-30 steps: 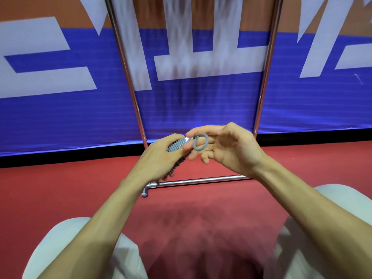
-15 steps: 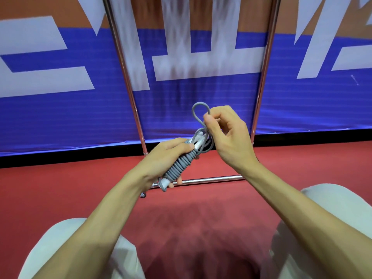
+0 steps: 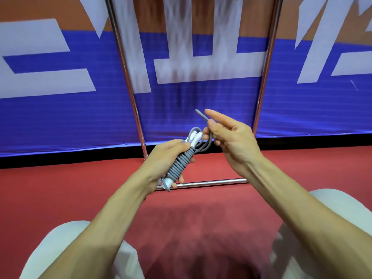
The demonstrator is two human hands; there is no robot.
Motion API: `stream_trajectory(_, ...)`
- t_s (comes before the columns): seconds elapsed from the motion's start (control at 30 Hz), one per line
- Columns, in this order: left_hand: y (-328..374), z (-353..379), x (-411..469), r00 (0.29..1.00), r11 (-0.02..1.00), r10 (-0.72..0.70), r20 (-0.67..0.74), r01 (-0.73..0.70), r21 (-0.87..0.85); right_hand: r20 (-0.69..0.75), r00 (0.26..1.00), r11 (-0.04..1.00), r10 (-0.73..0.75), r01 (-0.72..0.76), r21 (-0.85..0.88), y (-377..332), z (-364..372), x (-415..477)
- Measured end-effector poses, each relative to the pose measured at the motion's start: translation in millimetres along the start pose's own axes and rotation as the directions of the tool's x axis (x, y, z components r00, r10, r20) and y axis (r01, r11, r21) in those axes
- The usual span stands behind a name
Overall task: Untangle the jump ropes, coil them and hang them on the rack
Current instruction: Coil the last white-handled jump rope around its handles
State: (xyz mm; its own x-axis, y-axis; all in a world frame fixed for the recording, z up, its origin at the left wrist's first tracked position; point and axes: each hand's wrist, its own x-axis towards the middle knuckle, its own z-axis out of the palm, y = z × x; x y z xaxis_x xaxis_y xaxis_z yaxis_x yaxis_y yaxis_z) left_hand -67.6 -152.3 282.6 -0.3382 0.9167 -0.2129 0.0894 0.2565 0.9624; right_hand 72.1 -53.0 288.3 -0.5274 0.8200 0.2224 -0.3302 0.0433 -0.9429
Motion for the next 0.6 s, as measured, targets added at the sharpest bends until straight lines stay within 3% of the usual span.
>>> stream_trajectory(0.1, -2.0, -0.2, 0.3, 0.999, 1.0, 0.009, -0.052, -0.01, -0.028, -0.049, 0.998, 0.976, -0.046, 0.034, -0.214, 1.6, -2.4, 0.1)
stream_trajectory(0.27, -2.1, 2.4, -0.4, 0.995, 0.999, 0.03, -0.093, -0.034, -0.037, -0.055, 0.985, 0.768, -0.16, 0.089, -0.634, 9.1, 0.1, -2.4)
stream_trajectory(0.43, -1.8, 3.9, -2.2, 0.994, 0.998, 0.066, -0.087, -0.066, 0.004, -0.069, 0.958, 0.672, -0.279, 0.143, -0.727, 9.7, 3.2, -3.3)
stream_trajectory(0.6, -8.1, 2.4, -1.2, 0.954, 0.914, 0.264, -0.14, -0.201, 0.352, -0.09, 0.942, 0.667, -0.323, 0.159, -0.728, 16.1, 5.0, -7.0)
